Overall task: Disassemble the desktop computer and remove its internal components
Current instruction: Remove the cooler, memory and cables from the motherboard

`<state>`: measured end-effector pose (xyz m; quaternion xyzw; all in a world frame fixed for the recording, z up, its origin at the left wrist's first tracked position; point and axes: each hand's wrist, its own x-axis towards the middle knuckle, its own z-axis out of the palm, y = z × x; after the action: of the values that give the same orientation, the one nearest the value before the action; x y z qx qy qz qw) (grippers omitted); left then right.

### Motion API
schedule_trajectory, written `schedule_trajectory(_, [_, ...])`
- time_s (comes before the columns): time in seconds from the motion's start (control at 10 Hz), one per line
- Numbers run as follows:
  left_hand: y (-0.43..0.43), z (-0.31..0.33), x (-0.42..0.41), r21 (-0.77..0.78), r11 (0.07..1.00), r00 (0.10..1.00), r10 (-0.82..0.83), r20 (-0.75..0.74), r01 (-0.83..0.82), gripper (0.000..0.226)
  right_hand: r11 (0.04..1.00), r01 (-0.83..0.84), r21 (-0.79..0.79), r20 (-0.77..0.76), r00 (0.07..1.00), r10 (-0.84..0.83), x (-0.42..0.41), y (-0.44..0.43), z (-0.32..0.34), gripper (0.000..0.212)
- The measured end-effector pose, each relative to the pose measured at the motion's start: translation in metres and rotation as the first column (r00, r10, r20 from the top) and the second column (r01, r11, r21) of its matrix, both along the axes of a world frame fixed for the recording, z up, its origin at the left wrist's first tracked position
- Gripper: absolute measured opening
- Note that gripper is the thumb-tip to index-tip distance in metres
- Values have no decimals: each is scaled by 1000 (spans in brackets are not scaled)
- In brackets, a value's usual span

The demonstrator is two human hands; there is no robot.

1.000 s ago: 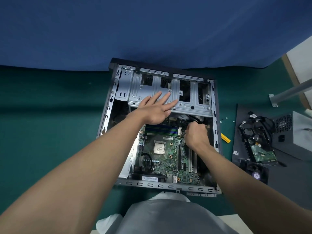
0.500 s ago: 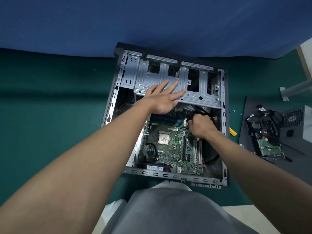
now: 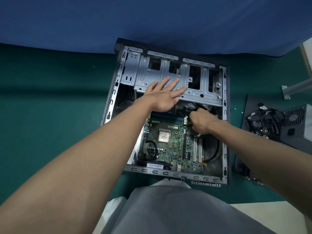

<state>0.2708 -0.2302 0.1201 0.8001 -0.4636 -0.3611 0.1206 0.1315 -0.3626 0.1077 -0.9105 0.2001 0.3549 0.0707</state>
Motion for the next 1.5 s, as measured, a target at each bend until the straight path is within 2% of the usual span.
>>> schedule_trajectory(0.2, [1,2,0,7,1000,1000,-7,11,7,46,997,18,-69,39,999,-16,-4,1,-5,24])
schedule_trajectory(0.4, [1,4,-1,9,1000,1000,-6,10,6,47,975,222,32,181,958,-224,-1,0,-15,6])
schedule_trajectory(0.5, [0,4,-1,8,1000,1000,-6,11,6,46,960,265,85,183,943,-277,-1,-1,-16,7])
schedule_trajectory(0.6, [1,4,-2,7,1000,1000,-7,15,7,46,967,242,85,163,954,-253,-2,0,-15,7])
schedule_trajectory(0.7, [0,3,-2,6,1000,1000,-3,20,3,46,974,223,40,105,968,-226,-3,4,-15,23])
schedule_trajectory(0.8, [0,2,-2,6,1000,1000,-5,22,4,46,978,206,-22,63,977,-204,-1,7,-12,14])
schedule_trajectory(1.0, [0,0,-1,2,1000,999,3,35,-3,45,983,173,-54,181,970,-161,-1,16,-10,7])
schedule_trajectory(1.1, [0,-1,-2,1,1000,999,5,42,-5,45,992,130,8,187,974,-129,-3,15,-10,19])
schedule_trajectory(1.2, [0,-1,-2,2,1000,999,5,47,-5,46,985,162,55,139,976,-168,-4,14,-12,20])
schedule_trajectory(1.3, [0,-1,-2,0,1000,999,1,51,-1,46,979,204,4,109,973,-203,-1,11,-12,32])
schedule_trajectory(1.4, [0,-2,-2,-1,1000,999,3,51,-3,46,983,183,-28,142,974,-177,-2,8,-11,13])
schedule_trajectory(1.5, [0,-3,-2,0,1000,998,0,57,0,46,974,225,19,162,961,-225,-2,6,-8,12])
